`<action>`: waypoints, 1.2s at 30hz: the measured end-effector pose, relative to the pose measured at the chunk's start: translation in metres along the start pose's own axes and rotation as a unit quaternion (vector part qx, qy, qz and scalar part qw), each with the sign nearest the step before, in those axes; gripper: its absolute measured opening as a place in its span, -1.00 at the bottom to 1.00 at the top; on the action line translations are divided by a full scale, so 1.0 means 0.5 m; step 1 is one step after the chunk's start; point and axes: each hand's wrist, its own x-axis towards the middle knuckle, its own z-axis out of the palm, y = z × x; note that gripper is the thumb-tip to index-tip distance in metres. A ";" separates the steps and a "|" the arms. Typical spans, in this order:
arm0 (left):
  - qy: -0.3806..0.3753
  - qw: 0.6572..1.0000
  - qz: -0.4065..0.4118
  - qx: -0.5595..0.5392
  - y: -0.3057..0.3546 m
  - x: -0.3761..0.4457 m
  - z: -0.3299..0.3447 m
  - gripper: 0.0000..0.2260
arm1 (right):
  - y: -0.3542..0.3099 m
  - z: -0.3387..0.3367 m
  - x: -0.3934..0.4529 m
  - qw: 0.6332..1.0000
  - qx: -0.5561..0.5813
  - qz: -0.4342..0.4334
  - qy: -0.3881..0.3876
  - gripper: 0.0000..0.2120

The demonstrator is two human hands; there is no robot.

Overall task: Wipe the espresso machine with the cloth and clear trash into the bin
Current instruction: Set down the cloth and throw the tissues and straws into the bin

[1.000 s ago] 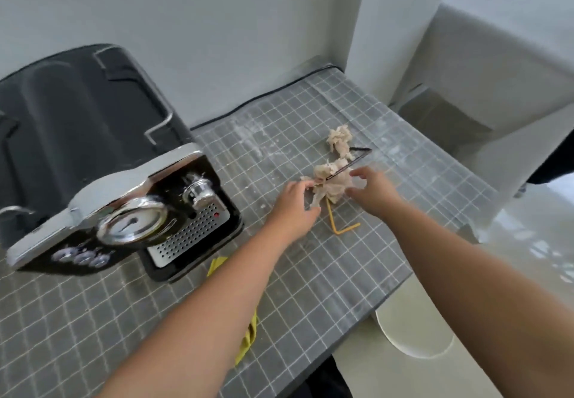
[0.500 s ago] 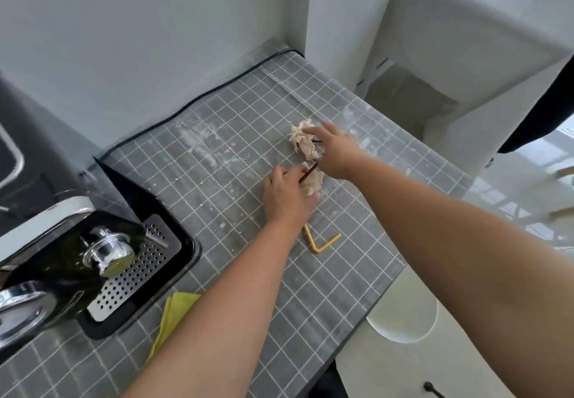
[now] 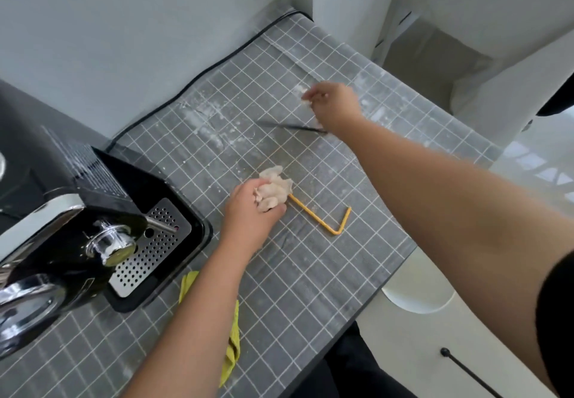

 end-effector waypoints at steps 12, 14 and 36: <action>-0.037 0.964 0.153 0.214 0.035 -0.099 0.082 -0.72 | 0.214 -0.174 -0.254 0.846 0.488 0.169 0.132 -0.94; -0.042 0.918 0.245 0.308 0.027 -0.076 0.108 -0.65 | 0.250 -0.167 -0.296 0.863 0.462 0.183 0.092 -0.96; -0.156 0.812 0.427 0.367 0.234 -0.115 0.278 -0.71 | 0.597 -0.241 -0.694 0.831 0.391 0.347 0.188 -0.87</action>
